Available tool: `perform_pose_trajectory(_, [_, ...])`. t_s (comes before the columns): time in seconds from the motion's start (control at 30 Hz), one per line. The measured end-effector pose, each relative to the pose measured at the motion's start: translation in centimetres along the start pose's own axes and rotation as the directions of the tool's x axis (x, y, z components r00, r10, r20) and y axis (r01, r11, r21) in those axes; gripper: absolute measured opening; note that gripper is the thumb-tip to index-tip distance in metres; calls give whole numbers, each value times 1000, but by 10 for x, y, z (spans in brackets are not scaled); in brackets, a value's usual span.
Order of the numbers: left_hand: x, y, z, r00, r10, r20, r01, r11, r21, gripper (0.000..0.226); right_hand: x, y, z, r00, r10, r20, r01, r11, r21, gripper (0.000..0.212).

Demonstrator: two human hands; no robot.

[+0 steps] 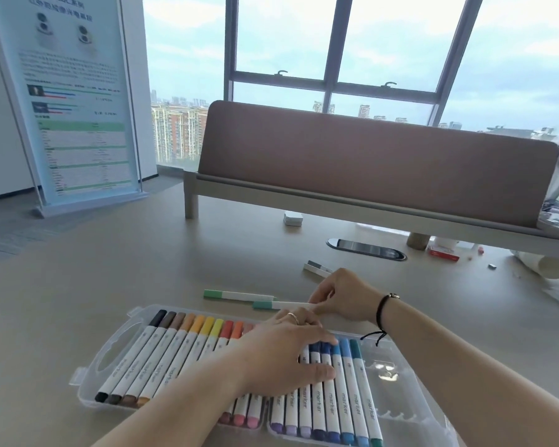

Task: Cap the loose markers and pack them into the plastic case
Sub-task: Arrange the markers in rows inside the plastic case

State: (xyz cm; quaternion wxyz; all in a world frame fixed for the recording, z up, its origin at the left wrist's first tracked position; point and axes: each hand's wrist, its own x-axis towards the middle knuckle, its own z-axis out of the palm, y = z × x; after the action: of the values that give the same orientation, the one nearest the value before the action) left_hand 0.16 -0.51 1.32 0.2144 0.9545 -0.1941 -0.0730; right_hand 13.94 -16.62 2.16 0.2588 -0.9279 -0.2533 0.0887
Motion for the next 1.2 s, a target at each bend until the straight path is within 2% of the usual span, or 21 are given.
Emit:
perform_pose_trajectory(0.1, [-1, 0, -1, 1000, 8, 4, -8, 1000, 10, 52, -21, 8, -18, 997, -10, -77, 11, 1000, 12, 6])
perform_pose_trajectory(0.27, [1, -4, 1, 1000, 10, -5, -10, 1000, -4, 52, -92, 23, -35, 954, 88, -288, -3, 960, 281, 9])
perform_pose_trajectory(0.37, [3, -5, 1, 1000, 0, -8, 0, 1000, 11, 55, -134, 32, -28, 923, 146, -356, -26, 947, 320, 11])
perform_pose_trajectory(0.5, [5, -4, 2, 1000, -2, -21, 2, 999, 34, 60, -173, 36, -11, 881, 96, -463, 18, 972, 235, 22])
perform_pose_trajectory(0.57, [5, -2, 4, 999, -19, -37, 20, 1000, 20, 61, -181, 33, -5, 847, 0, -532, 80, 989, 126, 28])
perform_pose_trajectory(0.63, [7, 1, 5, 994, -58, -91, 57, 998, -13, 62, -181, 30, 0, 792, -156, -590, 174, 984, -27, 26])
perform_pose_trajectory(0.73, [13, 16, 4, 985, -53, -165, 44, 997, -59, 57, -179, 27, 6, 748, -395, -533, 324, 919, -226, 25])
perform_pose_trajectory(0.83, [19, 33, 6, 984, 28, -177, -22, 999, 34, 46, -180, 28, 11, 751, -516, -412, 419, 855, -305, 18])
perform_pose_trajectory(0.93, [24, 38, 10, 981, 62, -183, -42, 993, 112, 36, -181, 30, 10, 769, -556, -315, 476, 828, -297, 16])
perform_pose_trajectory(1.13, [30, 28, 13, 987, 60, -149, -43, 992, 115, 33, -183, 29, 7, 788, -592, -171, 534, 795, -288, 33])
perform_pose_trajectory(1.2, [34, 28, 14, 983, 74, -169, -57, 993, 99, 32, -186, 26, 6, 807, -578, -118, 529, 797, -291, 33])
